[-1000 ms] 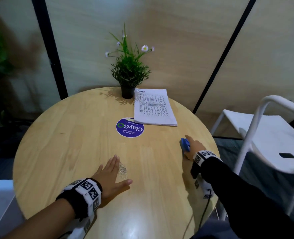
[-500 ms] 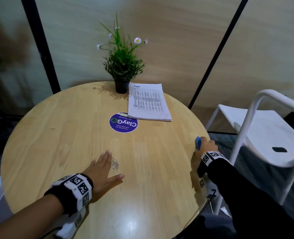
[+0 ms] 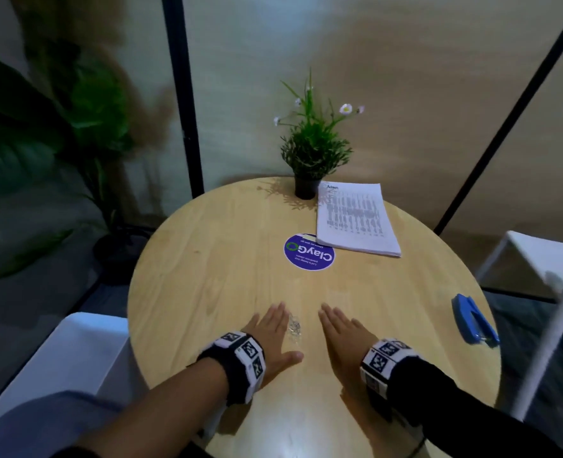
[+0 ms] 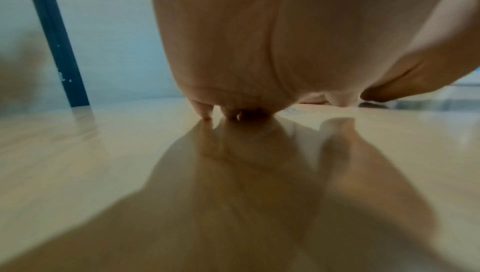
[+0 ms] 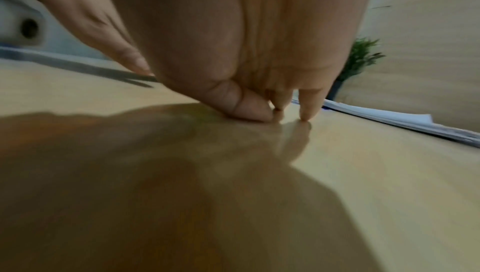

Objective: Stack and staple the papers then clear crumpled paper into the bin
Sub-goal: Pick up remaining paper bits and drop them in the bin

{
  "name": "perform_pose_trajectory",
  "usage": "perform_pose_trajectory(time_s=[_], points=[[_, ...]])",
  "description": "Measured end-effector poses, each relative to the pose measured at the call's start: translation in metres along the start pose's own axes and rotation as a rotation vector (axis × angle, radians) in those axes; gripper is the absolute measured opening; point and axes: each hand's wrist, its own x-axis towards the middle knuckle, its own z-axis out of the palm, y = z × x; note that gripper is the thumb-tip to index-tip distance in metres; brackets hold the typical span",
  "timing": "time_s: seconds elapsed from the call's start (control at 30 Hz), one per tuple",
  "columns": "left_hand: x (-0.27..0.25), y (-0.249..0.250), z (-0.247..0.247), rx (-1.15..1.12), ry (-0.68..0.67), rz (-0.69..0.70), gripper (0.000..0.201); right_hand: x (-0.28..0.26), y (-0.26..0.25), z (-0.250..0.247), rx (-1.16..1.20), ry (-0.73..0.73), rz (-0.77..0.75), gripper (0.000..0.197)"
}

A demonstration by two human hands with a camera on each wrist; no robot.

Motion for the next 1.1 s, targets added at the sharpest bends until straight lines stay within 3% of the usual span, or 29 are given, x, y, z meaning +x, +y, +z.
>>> perform_pose_trajectory(time_s=[0.03, 0.1, 0.2, 0.33, 0.47, 0.6, 0.67, 0.77, 0.83, 0.97, 1.1], points=[[-0.002, 0.001, 0.0, 0.004, -0.007, 0.017, 0.085, 0.0, -0.009, -0.001, -0.006, -0.017, -0.047, 0.093], [-0.006, -0.003, -0.003, -0.021, -0.015, 0.03, 0.08, -0.001, -0.014, -0.014, 0.083, -0.048, -0.103, 0.074], [-0.009, -0.016, -0.01, -0.05, 0.024, -0.019, 0.08, 0.006, -0.005, -0.043, 0.174, 0.037, -0.055, 0.051], [-0.007, -0.029, -0.002, -0.029, 0.011, -0.062, 0.089, 0.028, -0.015, -0.045, 0.088, 0.046, -0.004, 0.059], [-0.006, -0.03, 0.002, 0.009, -0.003, -0.035, 0.086, 0.036, -0.034, -0.029, 0.038, 0.027, -0.134, 0.074], [-0.011, -0.03, -0.007, 0.041, -0.052, 0.013, 0.082, 0.021, -0.035, -0.023, 0.114, -0.028, -0.208, 0.068], [-0.013, -0.03, -0.012, 0.012, -0.041, 0.01, 0.077, 0.009, -0.032, -0.024, 0.305, -0.054, -0.175, 0.057], [-0.015, -0.032, -0.02, -0.091, 0.161, -0.019, 0.051, -0.002, -0.015, -0.033, 0.328, 0.139, -0.143, 0.048], [-0.016, -0.035, -0.021, -0.171, 0.275, -0.062, 0.039, -0.006, -0.004, -0.035, 0.26, 0.254, -0.02, 0.041], [-0.013, -0.034, -0.015, -0.259, 0.22, -0.166, 0.034, 0.0, -0.004, -0.024, 0.151, 0.206, 0.133, 0.024], [0.001, -0.022, -0.011, -0.427, 0.237, -0.179, 0.025, 0.006, -0.024, -0.009, 0.13, 0.291, 0.035, 0.029]])
